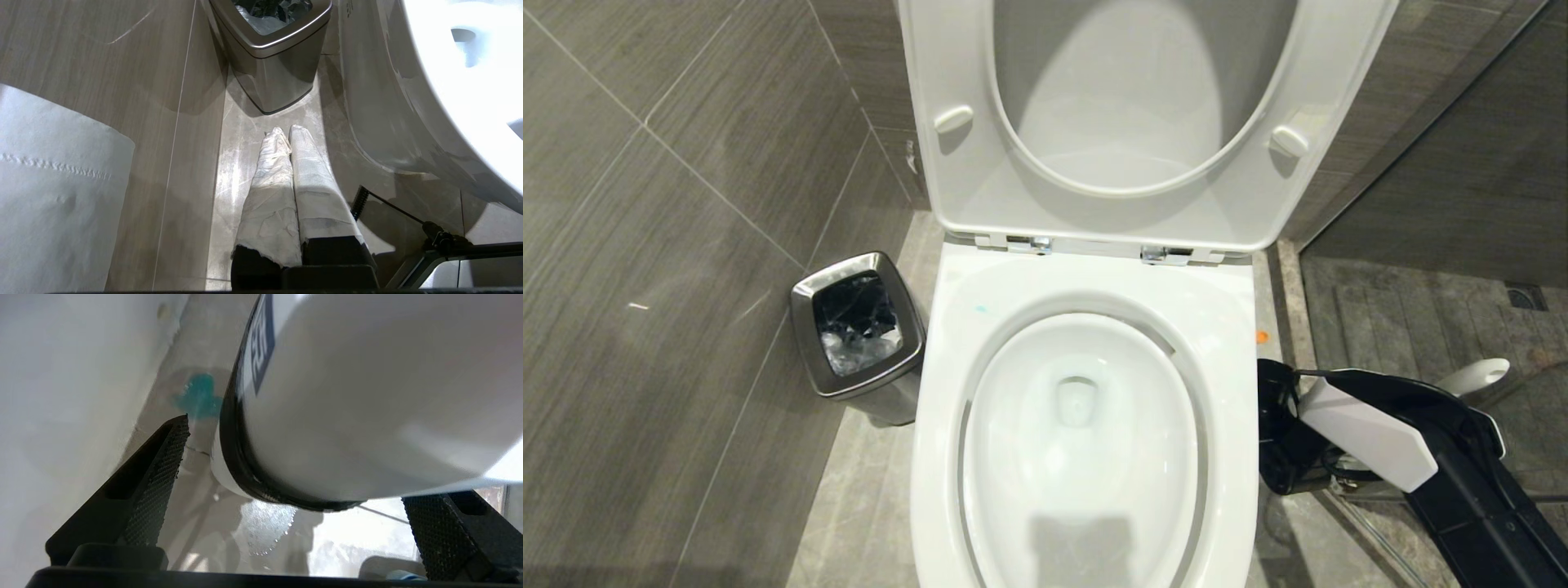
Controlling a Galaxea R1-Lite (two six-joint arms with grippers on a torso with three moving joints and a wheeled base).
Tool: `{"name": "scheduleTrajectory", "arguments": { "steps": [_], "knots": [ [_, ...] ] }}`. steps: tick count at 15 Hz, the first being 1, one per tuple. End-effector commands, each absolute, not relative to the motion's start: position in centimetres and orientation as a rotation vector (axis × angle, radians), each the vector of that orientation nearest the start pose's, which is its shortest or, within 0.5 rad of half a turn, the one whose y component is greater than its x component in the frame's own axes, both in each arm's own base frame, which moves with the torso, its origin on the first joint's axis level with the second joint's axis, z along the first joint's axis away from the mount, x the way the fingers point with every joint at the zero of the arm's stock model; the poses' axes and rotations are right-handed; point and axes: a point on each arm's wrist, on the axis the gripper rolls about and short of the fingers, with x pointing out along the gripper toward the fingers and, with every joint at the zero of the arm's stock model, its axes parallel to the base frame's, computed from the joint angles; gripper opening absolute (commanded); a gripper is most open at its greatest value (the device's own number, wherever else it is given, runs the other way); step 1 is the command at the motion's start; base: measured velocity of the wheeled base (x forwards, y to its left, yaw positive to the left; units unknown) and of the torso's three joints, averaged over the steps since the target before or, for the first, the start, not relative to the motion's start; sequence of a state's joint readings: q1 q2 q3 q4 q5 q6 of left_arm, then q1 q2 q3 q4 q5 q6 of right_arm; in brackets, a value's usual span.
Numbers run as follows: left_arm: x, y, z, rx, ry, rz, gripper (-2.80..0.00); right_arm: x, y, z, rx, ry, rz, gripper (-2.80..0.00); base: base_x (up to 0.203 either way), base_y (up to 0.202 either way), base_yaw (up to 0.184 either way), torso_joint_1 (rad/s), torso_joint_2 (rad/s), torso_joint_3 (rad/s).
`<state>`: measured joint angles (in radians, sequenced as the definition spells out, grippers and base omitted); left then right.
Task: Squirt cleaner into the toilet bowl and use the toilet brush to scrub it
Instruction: Pour in the cleaning agent
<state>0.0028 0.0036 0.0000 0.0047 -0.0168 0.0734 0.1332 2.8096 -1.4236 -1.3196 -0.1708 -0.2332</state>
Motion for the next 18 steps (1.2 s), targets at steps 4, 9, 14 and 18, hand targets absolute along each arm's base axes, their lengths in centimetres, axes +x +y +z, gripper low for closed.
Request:
{"name": "scheduleTrajectory", "arguments": {
  "steps": [4,9,14,18],
  "knots": [
    [-2.3,0.0,7.5,0.074,0.007,-0.015,-2.8,49.0,6.0,-6.6,-0.291,0.065,-0.034,0.0,0.0,0.0,0.0,0.0,0.0,0.0],
    [-2.3,0.0,7.5,0.074,0.008,-0.016,-2.8,49.3,5.8,-6.5,-0.312,0.073,-0.04,0.0,0.0,0.0,0.0,0.0,0.0,0.0],
    [-2.2,0.0,7.5,0.074,0.009,-0.014,-2.8,49.7,5.8,-6.3,-0.318,0.082,-0.039,0.0,0.0,0.0,0.0,0.0,0.0,0.0],
    [-2.3,0.0,7.5,0.074,0.007,-0.014,-2.8,50.0,5.9,-6.0,-0.318,0.074,-0.04,0.0,0.0,0.0,0.0,0.0,0.0,0.0]
  ]
}}
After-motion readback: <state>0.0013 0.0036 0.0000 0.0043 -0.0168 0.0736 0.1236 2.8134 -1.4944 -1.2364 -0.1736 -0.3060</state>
